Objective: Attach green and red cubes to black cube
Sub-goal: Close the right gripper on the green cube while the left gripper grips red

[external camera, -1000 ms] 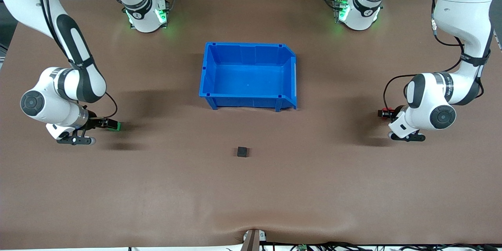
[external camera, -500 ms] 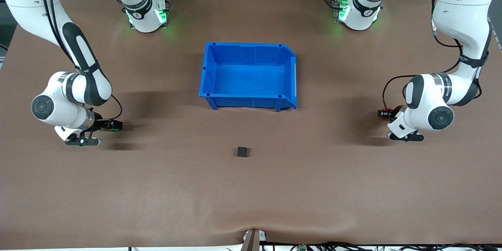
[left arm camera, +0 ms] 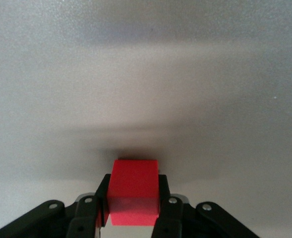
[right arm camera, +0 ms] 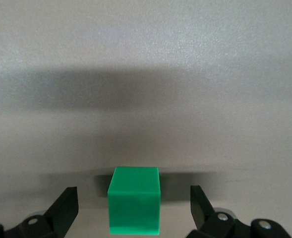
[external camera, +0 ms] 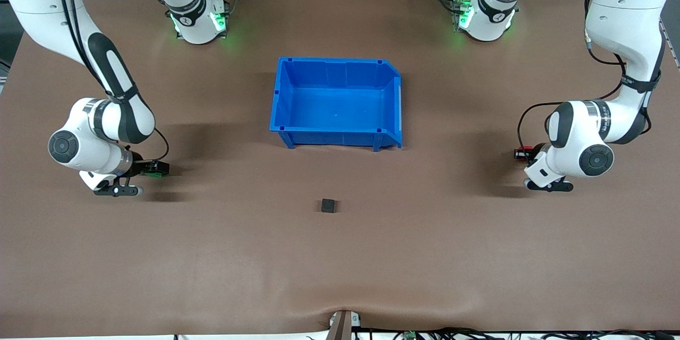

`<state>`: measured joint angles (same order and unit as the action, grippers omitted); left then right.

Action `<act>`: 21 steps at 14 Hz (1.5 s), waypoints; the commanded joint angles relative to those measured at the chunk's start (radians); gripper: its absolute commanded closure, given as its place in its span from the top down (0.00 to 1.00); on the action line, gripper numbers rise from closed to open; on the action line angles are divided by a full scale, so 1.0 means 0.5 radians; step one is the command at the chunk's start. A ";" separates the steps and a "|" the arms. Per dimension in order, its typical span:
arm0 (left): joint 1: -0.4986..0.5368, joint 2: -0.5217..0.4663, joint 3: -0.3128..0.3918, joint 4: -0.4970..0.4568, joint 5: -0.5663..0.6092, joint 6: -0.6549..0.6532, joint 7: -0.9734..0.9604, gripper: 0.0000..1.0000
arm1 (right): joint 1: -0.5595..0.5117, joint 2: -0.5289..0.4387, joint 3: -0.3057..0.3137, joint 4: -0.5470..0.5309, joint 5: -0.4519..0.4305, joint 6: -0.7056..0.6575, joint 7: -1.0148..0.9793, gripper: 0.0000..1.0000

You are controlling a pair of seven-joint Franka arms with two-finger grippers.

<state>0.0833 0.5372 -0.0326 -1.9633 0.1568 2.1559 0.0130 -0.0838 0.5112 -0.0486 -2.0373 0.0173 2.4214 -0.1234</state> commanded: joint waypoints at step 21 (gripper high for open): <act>-0.295 0.398 -0.134 1.073 -0.884 -0.204 -1.670 0.00 | -0.007 -0.059 0.008 0.058 -0.007 -0.121 -0.458 0.00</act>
<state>-0.0598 0.6846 -0.1002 -1.4956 -0.2516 2.0703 -0.7933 -0.0836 0.5069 -0.0485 -2.0332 0.0171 2.3837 -0.2783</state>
